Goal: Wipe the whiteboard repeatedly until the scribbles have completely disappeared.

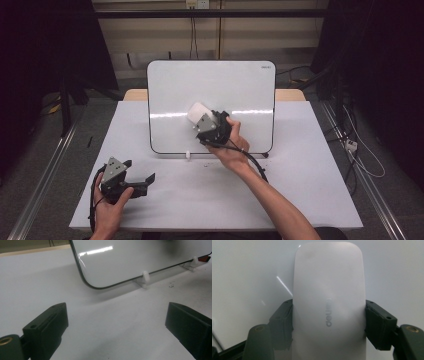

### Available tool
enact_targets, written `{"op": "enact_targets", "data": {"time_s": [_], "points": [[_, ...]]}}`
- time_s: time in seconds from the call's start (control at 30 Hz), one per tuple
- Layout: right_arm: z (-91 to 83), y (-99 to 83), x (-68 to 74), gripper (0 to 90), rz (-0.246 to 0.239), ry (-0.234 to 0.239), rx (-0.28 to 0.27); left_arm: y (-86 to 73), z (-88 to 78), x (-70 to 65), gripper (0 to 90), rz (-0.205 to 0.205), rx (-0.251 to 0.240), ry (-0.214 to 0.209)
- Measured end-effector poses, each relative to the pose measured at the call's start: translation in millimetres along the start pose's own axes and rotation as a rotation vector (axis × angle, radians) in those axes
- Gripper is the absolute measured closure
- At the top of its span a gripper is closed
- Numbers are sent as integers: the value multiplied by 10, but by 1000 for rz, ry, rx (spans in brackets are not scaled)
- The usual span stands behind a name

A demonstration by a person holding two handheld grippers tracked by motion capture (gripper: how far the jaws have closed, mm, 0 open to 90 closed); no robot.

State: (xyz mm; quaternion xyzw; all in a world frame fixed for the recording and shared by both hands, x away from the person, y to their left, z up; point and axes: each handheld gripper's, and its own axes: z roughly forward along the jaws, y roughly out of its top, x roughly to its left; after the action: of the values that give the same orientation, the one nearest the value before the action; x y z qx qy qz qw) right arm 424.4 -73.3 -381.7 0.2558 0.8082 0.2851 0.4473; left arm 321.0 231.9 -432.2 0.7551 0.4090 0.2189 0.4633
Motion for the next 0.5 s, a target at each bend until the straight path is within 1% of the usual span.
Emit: {"op": "enact_targets", "data": {"time_s": [0.07, 0.13, 0.2, 0.3, 0.33, 0.37, 0.4, 0.5], "points": [[-3, 0, -136, 317, 44, -26, 0, 0, -3, 2, 46, 2, 0, -1], [-7, 1, -275, 318, 68, -41, 3, -1, -5, 6, 46, 2, 1, 1], [-13, 4, -406, 317, 89, -66, 6, -1, -7, 12, 46, 2, 2, 0], [-26, -8, -613, 317, 134, -105, 11, -2, -11, 12, 46, -1, -1, 0], [-33, -18, -677, 317, 153, -112, 11, -3, -13, 10, 46, -4, -3, 2], [-41, -31, -734, 317, 173, -109, 10, -2, -15, 14, 46, 0, -3, 2], [-47, -45, -767, 317, 199, -98, 8, -1, -15, 16, 46, 0, -2, 3], [-50, -39, -736, 317, 193, -120, 9, 2, -9, 10, 46, -3, -4, 1]]}}
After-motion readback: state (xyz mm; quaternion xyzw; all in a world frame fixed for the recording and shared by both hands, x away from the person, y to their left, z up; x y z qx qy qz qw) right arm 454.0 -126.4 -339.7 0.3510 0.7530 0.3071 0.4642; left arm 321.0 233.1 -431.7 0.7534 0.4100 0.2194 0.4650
